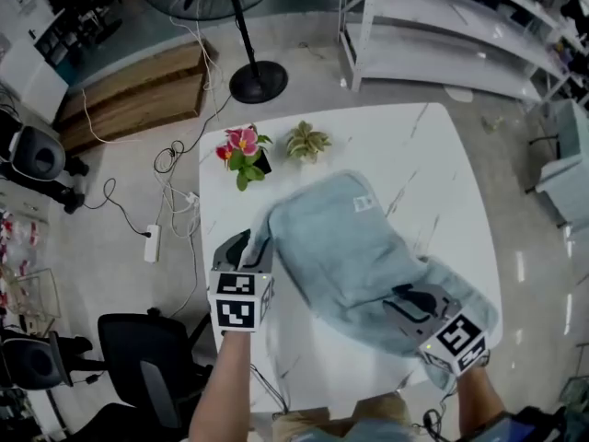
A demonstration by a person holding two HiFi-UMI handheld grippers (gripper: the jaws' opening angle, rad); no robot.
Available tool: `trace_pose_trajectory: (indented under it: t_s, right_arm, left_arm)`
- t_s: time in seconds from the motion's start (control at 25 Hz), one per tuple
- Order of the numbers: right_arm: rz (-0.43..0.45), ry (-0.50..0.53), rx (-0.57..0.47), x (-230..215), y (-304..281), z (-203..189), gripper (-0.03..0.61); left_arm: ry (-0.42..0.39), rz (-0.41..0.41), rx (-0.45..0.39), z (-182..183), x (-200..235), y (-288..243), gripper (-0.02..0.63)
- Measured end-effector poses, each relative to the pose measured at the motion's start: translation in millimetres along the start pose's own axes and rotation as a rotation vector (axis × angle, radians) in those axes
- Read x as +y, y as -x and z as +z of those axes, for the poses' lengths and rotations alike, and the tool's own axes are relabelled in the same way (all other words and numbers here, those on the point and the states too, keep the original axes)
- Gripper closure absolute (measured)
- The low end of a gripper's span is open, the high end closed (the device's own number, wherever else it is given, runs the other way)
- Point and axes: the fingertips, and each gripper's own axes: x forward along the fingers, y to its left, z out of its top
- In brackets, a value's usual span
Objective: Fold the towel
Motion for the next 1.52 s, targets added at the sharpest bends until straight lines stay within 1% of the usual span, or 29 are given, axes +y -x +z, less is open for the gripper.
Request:
trace_pose_trajectory:
  t_s: [0.08,0.16,0.24,0.28,0.36,0.44,0.6,0.76,1.0,1.32,1.44,1.52]
  right_arm:
    - [-0.003,-0.007,0.001,2.6,-6.0,0.3,0.466]
    - [-0.004,-0.006,-0.017,5.6,-11.4,5.2,0.466]
    - [-0.010,-0.008,-0.023,7.6,-14.1,7.7,0.466]
    - [-0.013,-0.010,-0.018,8.2,-14.6,7.1,0.466]
    - [-0.017,-0.014,0.005,8.5,-14.0,2.2,0.466]
    - [-0.019,-0.014,0.005,8.7,-13.3,2.6,0.466]
    - [-0.016,-0.009,-0.016,9.6,-13.3,10.2,0.466]
    - [-0.005,0.018,-0.020,11.8,-15.1,16.7,0.466]
    - [-0.013,0.050,-0.013,9.0,-24.2,24.9,0.465]
    - [-0.002,0.077,0.014,8.1,-41.0,27.0,0.465]
    - [0.016,0.087,0.021,11.8,-46.7,24.7,0.465]
    - [0.025,0.092,0.024,15.4,-48.5,24.0,0.465]
  left_arm:
    - [-0.009,-0.033,0.023,-5.2,-1.7,-7.2,0.453]
    - [-0.012,-0.051,0.045,-9.9,-1.9,-13.2,0.479]
    - [-0.012,-0.045,0.057,-13.2,1.2,-17.9,0.540]
    - [-0.020,-0.039,0.063,-14.5,3.2,-19.0,0.588]
    - [-0.038,-0.037,0.073,-16.0,5.9,-17.8,0.594]
    - [-0.039,-0.040,0.078,-16.9,9.3,-13.1,0.595]
    - [-0.015,-0.021,0.086,-22.9,24.0,3.6,0.595]
    - [0.013,0.002,0.107,-36.4,40.3,25.4,0.595]
    - [0.072,0.023,0.146,-70.3,50.2,65.1,0.595]
    - [0.186,0.066,0.182,-122.7,62.8,110.5,0.595]
    - [0.205,0.077,0.186,-136.5,65.8,115.9,0.595]
    - [0.207,0.079,0.178,-139.3,64.8,116.0,0.594]
